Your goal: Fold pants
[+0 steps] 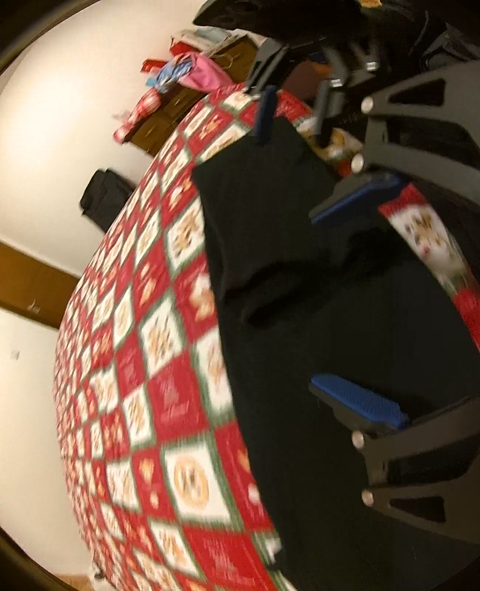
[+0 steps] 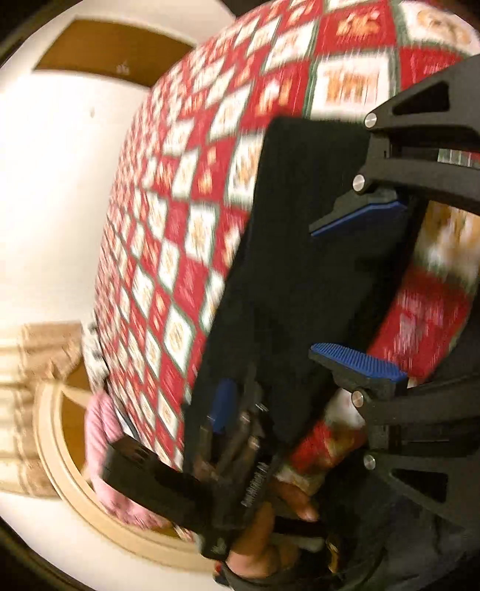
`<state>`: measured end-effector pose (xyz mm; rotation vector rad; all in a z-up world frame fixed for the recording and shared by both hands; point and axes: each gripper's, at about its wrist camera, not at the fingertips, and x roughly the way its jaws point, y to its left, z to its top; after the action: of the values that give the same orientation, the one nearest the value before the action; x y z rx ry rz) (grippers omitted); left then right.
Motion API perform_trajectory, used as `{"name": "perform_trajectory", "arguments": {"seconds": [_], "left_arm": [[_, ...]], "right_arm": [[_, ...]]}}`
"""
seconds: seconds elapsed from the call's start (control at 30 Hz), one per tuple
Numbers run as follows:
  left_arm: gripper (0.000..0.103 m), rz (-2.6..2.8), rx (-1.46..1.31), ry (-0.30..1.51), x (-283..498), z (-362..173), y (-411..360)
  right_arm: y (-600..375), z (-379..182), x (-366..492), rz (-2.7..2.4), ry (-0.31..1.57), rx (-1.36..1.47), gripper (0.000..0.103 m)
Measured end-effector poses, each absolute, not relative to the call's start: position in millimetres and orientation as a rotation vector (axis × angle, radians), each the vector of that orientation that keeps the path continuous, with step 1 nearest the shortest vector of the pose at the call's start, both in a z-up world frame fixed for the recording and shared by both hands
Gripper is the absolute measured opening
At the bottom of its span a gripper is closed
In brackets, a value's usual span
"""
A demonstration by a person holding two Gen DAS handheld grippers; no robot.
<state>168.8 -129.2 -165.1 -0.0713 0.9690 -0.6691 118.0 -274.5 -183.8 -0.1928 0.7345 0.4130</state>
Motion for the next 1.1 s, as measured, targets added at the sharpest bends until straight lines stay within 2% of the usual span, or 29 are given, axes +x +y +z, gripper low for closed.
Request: {"name": "perform_trajectory", "arguments": {"seconds": [0.1, 0.2, 0.23, 0.27, 0.3, 0.33, 0.57, 0.77, 0.97, 1.1], "left_arm": [[0.069, -0.692, -0.037, 0.987, 170.7, -168.8, -151.9], [0.066, -0.676, -0.002, 0.988, 174.2, -172.7, -166.0], [0.062, -0.673, 0.004, 0.978, 175.2, -172.3, -168.3], [0.043, -0.669, 0.011, 0.971, 175.9, -172.1, -169.4], [0.019, -0.653, 0.026, 0.965, 176.4, -171.9, -169.8], [0.013, -0.65, 0.032, 0.962, 176.9, -171.7, -169.1], [0.011, -0.637, -0.009, 0.912, 174.4, -159.5, -147.2], [0.011, -0.581, -0.067, 0.938, 177.8, -166.3, -113.4], [0.011, -0.58, -0.055, 0.944, 177.7, -175.9, -122.0], [0.015, -0.581, -0.073, 0.942, 178.0, -176.5, -117.3]], "right_arm": [[-299.6, -181.0, 120.8, 0.352, 0.715, -0.118, 0.06], [-320.6, -179.6, 124.1, 0.326, 0.699, -0.03, 0.06], [-326.2, -179.1, 124.6, 0.311, 0.689, -0.013, 0.06], [-329.9, -178.7, 125.4, 0.298, 0.679, 0.0, 0.06], [-333.3, -177.9, 125.4, 0.29, 0.672, 0.012, 0.06], [-336.9, -177.5, 126.0, 0.283, 0.665, 0.027, 0.06], [-357.8, -181.4, 133.1, 0.227, 0.665, 0.127, 0.06], [-357.4, -180.3, 131.2, 0.263, 0.652, 0.17, 0.06], [-334.6, -202.3, 141.0, 0.375, 0.763, 0.147, 0.06], [-331.8, -219.6, 148.5, 0.325, 0.826, 0.118, 0.06]]}}
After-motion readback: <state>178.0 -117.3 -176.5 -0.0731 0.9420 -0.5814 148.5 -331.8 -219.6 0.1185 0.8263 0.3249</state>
